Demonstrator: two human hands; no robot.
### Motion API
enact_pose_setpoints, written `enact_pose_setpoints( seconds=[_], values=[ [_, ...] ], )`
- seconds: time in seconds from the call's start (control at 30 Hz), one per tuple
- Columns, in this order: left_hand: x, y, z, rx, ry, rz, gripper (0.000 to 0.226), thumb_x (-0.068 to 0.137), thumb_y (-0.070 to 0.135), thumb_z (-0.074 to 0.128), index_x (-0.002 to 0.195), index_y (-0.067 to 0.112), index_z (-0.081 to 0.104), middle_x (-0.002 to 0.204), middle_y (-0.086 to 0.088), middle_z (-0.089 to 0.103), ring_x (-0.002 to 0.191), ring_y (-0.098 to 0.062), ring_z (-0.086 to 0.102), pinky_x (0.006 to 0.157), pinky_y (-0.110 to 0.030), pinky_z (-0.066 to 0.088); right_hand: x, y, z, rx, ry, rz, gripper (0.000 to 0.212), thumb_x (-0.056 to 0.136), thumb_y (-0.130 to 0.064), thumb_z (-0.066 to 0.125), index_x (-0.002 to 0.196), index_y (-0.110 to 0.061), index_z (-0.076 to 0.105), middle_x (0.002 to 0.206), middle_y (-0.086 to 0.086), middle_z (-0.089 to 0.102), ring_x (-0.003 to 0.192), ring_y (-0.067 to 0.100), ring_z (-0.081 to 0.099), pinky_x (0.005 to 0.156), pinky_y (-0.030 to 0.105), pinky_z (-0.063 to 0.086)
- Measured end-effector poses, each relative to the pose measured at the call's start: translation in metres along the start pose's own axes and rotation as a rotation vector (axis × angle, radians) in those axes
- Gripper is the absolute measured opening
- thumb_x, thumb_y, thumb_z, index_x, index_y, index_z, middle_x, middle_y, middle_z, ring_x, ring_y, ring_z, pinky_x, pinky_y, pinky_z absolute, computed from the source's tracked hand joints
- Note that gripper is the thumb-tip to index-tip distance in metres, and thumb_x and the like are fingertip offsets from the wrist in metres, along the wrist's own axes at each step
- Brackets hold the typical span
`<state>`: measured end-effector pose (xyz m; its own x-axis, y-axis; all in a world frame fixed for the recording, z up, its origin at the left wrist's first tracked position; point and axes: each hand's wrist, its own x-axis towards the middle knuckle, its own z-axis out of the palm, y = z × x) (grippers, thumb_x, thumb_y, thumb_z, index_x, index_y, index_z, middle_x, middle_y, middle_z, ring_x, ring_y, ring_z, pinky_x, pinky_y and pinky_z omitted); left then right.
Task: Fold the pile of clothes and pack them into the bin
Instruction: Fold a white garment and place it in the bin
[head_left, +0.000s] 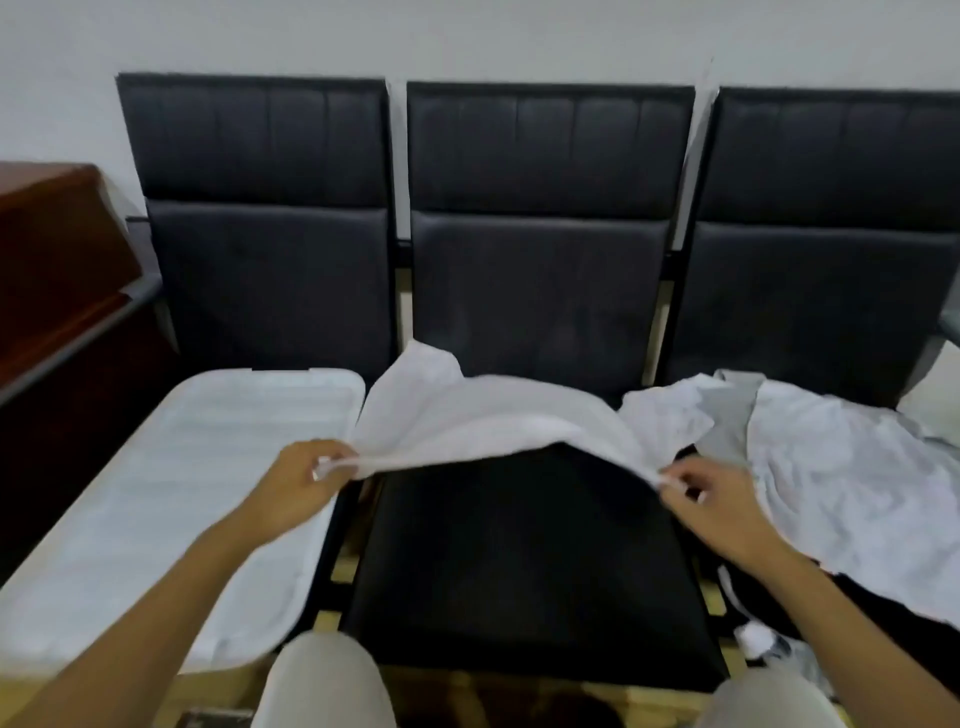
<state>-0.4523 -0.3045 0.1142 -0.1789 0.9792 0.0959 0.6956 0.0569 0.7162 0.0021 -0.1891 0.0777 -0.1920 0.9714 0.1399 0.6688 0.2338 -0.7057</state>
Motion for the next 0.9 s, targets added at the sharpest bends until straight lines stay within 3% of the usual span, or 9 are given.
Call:
enact_pose_setpoints(
  seconds=[0.07, 0.13, 0.17, 0.27, 0.33, 0.47, 0.63, 0.8, 0.9],
  values=[
    [-0.025, -0.042, 0.032, 0.177, -0.284, -0.142, 0.019, 0.089, 0.021, 0.069, 0.08, 0.037, 0.065, 0.092, 0.017, 0.064, 0.092, -0.008, 0.061, 0.075, -0.011, 0.042, -0.03, 0.033, 0.03, -0.104, -0.331, 0.057, 0.025, 0.081, -0.007, 0.072, 0.069, -0.029, 0.068, 0.075, -0.006, 0.07, 0.077, 0.004, 0.066, 0.073, 0.016, 0.049],
    [-0.04, -0.067, 0.056, 0.42, -0.573, -0.136, 0.007, 0.088, 0.041, 0.067, 0.085, 0.041, 0.062, 0.1, 0.016, 0.059, 0.095, -0.007, 0.057, 0.083, -0.019, 0.044, -0.046, 0.047, 0.048, -0.208, -0.651, 0.116, 0.02, 0.085, -0.013, 0.07, 0.07, -0.025, 0.072, 0.079, -0.004, 0.072, 0.078, 0.005, 0.068, 0.075, 0.019, 0.051],
    [-0.041, -0.072, 0.066, 0.437, -0.616, -0.114, 0.007, 0.088, 0.044, 0.066, 0.084, 0.042, 0.061, 0.099, 0.016, 0.059, 0.094, -0.006, 0.058, 0.085, -0.024, 0.046, -0.048, 0.049, 0.054, -0.238, -0.743, 0.13, 0.016, 0.088, -0.017, 0.068, 0.073, -0.019, 0.074, 0.079, -0.002, 0.073, 0.076, 0.005, 0.068, 0.072, 0.016, 0.05],
    [-0.027, -0.061, 0.097, 0.299, -0.566, -0.074, 0.014, 0.092, 0.032, 0.065, 0.079, 0.036, 0.063, 0.087, 0.017, 0.06, 0.089, -0.007, 0.06, 0.082, -0.025, 0.047, -0.037, 0.059, 0.067, -0.237, -0.674, 0.196, 0.018, 0.09, -0.028, 0.067, 0.077, -0.016, 0.073, 0.076, -0.003, 0.072, 0.075, 0.006, 0.067, 0.066, 0.013, 0.047],
    [-0.01, -0.046, 0.122, 0.316, -0.555, -0.043, 0.009, 0.092, 0.037, 0.065, 0.093, 0.028, 0.065, 0.092, 0.013, 0.058, 0.093, -0.01, 0.058, 0.084, -0.027, 0.048, -0.025, 0.064, 0.075, -0.295, -0.519, 0.255, 0.016, 0.088, -0.038, 0.067, 0.086, -0.022, 0.067, 0.088, -0.003, 0.068, 0.085, 0.015, 0.064, 0.072, 0.026, 0.051],
    [0.013, -0.029, 0.183, 0.387, -0.699, -0.044, 0.046, 0.08, 0.051, 0.073, 0.117, 0.03, 0.053, 0.113, 0.007, 0.05, 0.105, -0.012, 0.047, 0.092, -0.033, 0.044, -0.014, 0.065, 0.089, -0.413, -0.568, 0.259, 0.033, 0.083, -0.038, 0.074, 0.104, -0.022, 0.054, 0.103, 0.001, 0.052, 0.095, 0.022, 0.056, 0.076, 0.032, 0.047],
    [0.006, -0.036, 0.216, 0.544, -0.637, 0.081, 0.015, 0.092, 0.042, 0.059, 0.089, 0.031, 0.05, 0.1, 0.009, 0.049, 0.099, -0.014, 0.045, 0.085, -0.033, 0.038, -0.017, 0.081, 0.094, -0.306, -0.525, 0.258, 0.012, 0.09, -0.019, 0.07, 0.083, -0.014, 0.061, 0.091, 0.008, 0.063, 0.083, 0.021, 0.062, 0.076, 0.036, 0.055],
    [-0.006, -0.041, 0.199, 0.435, -0.801, 0.006, 0.019, 0.087, 0.042, 0.07, 0.082, 0.029, 0.056, 0.087, 0.012, 0.052, 0.083, -0.009, 0.05, 0.074, -0.024, 0.041, -0.031, 0.071, 0.078, -0.201, -0.824, 0.295, 0.017, 0.083, -0.025, 0.079, 0.069, -0.018, 0.072, 0.062, -0.004, 0.068, 0.061, 0.007, 0.066, 0.056, 0.018, 0.049],
    [-0.005, -0.021, 0.195, 0.449, -0.938, -0.075, 0.029, 0.087, 0.048, 0.069, 0.079, 0.02, 0.063, 0.083, 0.008, 0.059, 0.075, -0.01, 0.055, 0.07, -0.023, 0.045, -0.037, 0.062, 0.067, -0.204, -1.016, 0.367, 0.029, 0.089, -0.039, 0.071, 0.07, -0.017, 0.073, 0.061, -0.003, 0.071, 0.057, 0.008, 0.068, 0.053, 0.018, 0.047]
  ],
)
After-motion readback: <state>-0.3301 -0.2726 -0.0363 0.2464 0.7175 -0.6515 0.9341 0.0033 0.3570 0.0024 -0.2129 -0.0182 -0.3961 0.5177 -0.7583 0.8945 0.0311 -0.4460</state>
